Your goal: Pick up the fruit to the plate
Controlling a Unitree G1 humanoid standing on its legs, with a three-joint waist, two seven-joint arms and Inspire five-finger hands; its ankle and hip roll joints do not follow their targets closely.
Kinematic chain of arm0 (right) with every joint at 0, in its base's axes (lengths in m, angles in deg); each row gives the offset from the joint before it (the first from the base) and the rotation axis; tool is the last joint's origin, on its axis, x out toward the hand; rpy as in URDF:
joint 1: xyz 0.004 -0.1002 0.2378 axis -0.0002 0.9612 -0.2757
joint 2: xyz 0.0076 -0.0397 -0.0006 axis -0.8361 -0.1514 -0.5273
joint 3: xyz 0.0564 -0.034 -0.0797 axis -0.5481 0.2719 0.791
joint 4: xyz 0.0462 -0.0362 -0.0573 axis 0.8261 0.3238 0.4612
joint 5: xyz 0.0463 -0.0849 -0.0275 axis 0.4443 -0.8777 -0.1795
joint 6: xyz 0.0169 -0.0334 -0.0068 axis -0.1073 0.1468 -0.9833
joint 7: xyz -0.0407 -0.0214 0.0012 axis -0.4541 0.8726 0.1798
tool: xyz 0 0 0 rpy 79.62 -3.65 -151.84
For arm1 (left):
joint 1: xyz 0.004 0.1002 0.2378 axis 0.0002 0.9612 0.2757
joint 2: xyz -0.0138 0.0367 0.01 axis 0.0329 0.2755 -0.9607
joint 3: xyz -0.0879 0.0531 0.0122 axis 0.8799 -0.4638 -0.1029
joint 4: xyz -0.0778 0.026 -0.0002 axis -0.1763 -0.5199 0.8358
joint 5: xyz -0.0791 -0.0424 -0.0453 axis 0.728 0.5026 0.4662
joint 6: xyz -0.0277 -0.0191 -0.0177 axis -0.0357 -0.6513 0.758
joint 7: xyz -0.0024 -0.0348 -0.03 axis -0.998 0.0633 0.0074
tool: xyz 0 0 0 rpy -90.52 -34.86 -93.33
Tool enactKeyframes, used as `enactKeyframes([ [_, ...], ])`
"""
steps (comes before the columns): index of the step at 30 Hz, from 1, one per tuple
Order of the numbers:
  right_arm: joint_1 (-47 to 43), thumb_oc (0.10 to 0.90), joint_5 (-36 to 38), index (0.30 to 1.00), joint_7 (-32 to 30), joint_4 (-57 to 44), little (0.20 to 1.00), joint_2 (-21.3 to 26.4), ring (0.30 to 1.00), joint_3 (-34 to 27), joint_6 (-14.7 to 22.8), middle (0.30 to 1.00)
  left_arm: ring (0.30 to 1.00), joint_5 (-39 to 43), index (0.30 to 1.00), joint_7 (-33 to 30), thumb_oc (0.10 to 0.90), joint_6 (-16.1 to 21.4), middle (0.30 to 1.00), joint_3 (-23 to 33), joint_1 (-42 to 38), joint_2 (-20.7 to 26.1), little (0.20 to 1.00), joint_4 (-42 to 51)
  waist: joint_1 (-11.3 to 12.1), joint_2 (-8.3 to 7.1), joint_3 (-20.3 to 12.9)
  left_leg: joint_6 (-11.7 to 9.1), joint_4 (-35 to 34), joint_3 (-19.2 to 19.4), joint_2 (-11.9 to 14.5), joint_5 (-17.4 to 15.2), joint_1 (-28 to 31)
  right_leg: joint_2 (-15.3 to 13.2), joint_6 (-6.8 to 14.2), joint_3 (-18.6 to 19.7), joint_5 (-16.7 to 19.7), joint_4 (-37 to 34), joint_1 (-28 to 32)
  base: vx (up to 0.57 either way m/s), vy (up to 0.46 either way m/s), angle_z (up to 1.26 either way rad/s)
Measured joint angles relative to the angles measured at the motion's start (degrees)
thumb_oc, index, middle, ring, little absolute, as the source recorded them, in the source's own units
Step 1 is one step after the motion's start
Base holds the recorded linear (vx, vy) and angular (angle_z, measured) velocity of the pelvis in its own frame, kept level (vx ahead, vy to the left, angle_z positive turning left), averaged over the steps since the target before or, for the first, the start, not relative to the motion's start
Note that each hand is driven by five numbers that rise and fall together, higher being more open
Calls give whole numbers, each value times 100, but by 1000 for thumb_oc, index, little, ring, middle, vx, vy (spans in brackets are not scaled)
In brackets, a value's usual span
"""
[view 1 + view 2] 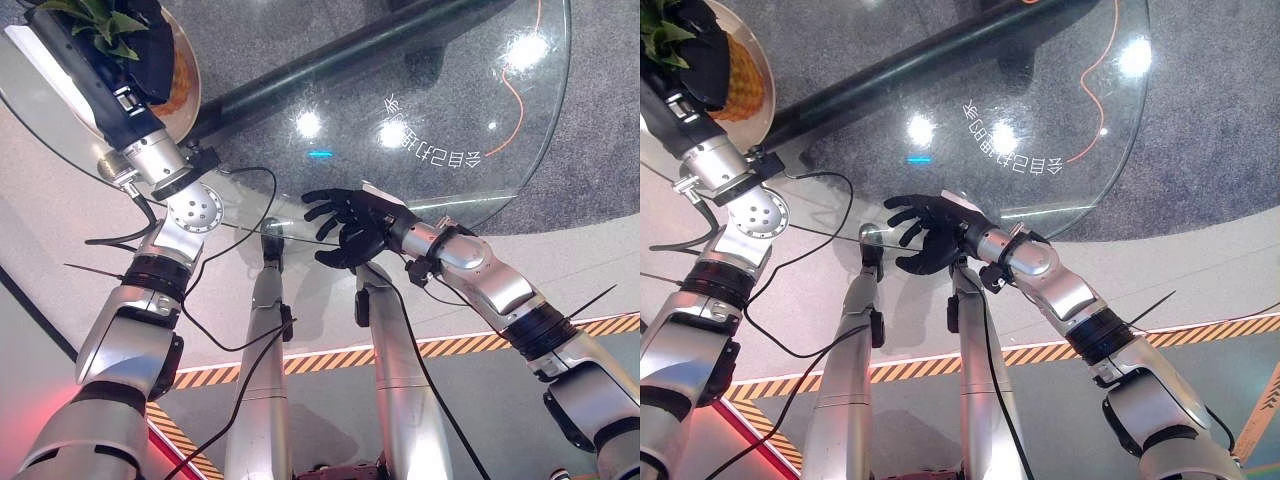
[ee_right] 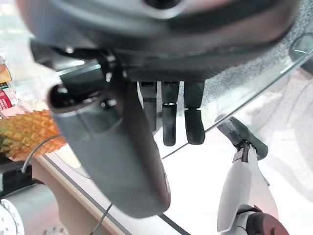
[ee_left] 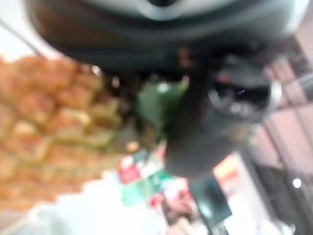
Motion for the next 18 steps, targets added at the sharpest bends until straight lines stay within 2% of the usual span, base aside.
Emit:
enactKeyframes([
  [5, -31, 800, 11, 900, -8, 43, 900, -1, 900, 36, 7, 900, 300, -4, 300, 1, 100, 13, 300, -7, -61, -1, 200, -135, 0, 1, -1, 1, 20, -4, -1, 2, 4, -2, 1, -4, 0, 51, 8, 0, 0, 0],
  [6, -48, 800, 19, 900, -13, 54, 900, -1, 900, 50, 7, 900, 335, -3, 335, 2, 141, 10, 335, -7, -77, -1, 241, -159, -1, 1, -1, -3, 19, -8, -1, 4, 5, -1, 1, -8, 0, 55, 7, 0, 0, 0],
  [7, -58, 800, 22, 900, -21, 66, 900, -3, 900, 63, 15, 900, 420, -3, 420, 2, 240, 3, 420, -9, -79, -2, 340, -164, -1, 1, -1, -8, 18, -11, -1, 7, 7, 0, 1, -10, 0, 61, 6, 0, 0, 0],
  [9, -61, 800, 22, 900, -36, 82, 900, -6, 900, 79, 46, 900, 669, -3, 669, 3, 531, -2, 669, -11, -77, -3, 631, -173, 0, 1, -1, -11, 17, -14, 0, 9, 10, 1, 1, -12, 0, 67, 6, 0, 0, 0],
  [10, -62, 800, 22, 900, -46, 85, 900, -10, 900, 85, 48, 900, 900, -1, 900, 17, 800, -2, 900, -11, -78, -3, 900, -177, 0, 2, -2, -14, 15, -19, 0, 11, 14, 2, 0, -15, 1, 69, 11, 0, 0, 0],
  [18, -46, 800, 20, 900, -110, 105, 900, -20, 900, 121, 41, 900, 900, 88, 900, 120, 800, -41, 900, -10, -75, -2, 900, -257, 15, 3, -2, 12, 17, -26, -2, 34, 58, 0, -4, -21, 3, 70, 60, 0, 0, 0],
])
